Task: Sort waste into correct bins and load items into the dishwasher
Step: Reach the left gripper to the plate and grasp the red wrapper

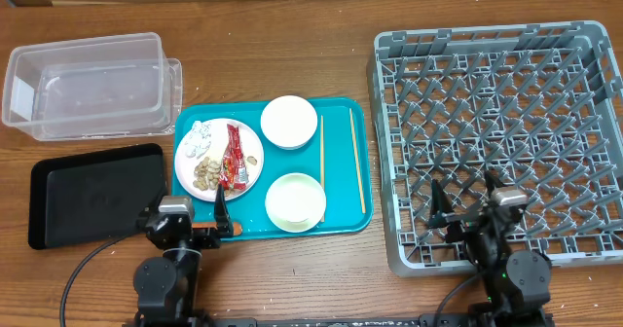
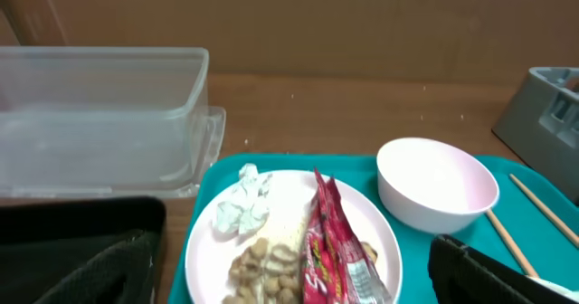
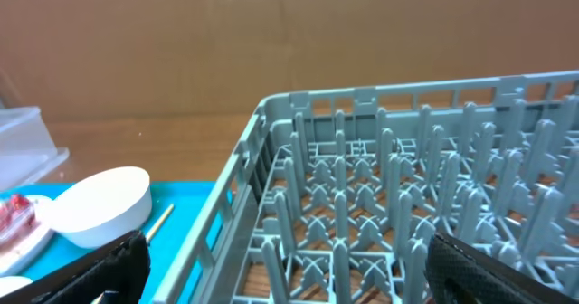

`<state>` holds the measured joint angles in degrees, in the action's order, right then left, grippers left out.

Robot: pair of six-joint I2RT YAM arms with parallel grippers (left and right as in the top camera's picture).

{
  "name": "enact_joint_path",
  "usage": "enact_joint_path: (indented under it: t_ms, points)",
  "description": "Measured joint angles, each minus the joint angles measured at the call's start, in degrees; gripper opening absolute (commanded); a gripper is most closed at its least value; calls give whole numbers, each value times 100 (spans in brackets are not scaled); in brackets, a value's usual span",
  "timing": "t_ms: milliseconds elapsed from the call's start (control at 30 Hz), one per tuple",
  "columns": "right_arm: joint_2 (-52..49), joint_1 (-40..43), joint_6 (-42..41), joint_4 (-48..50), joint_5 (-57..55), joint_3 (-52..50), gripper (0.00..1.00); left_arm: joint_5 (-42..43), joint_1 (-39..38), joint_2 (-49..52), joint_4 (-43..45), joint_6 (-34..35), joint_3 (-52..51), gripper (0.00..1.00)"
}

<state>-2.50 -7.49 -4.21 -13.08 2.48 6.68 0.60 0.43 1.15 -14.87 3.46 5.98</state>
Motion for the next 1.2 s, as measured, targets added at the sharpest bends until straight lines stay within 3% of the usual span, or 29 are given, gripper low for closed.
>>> enact_joint_path:
  t_ms: [233, 700, 933, 1200]
  points:
    - [-964, 0, -116, -1082, -160, 1462, 100, 2, 0, 935, -1113, 149, 1429, 100]
    - [-4472, 0, -157, -3554, -291, 4352, 100, 61, 0, 4846, -3956, 238, 5219, 100]
    - [-5139, 0, -157, -3670, -313, 4520, 100, 435, 0, 5779, -4081, 238, 5643, 100]
    - [-5169, 0, -160, -3713, -433, 4520, 100, 804, 0, 6972, -3646, 238, 5650, 100]
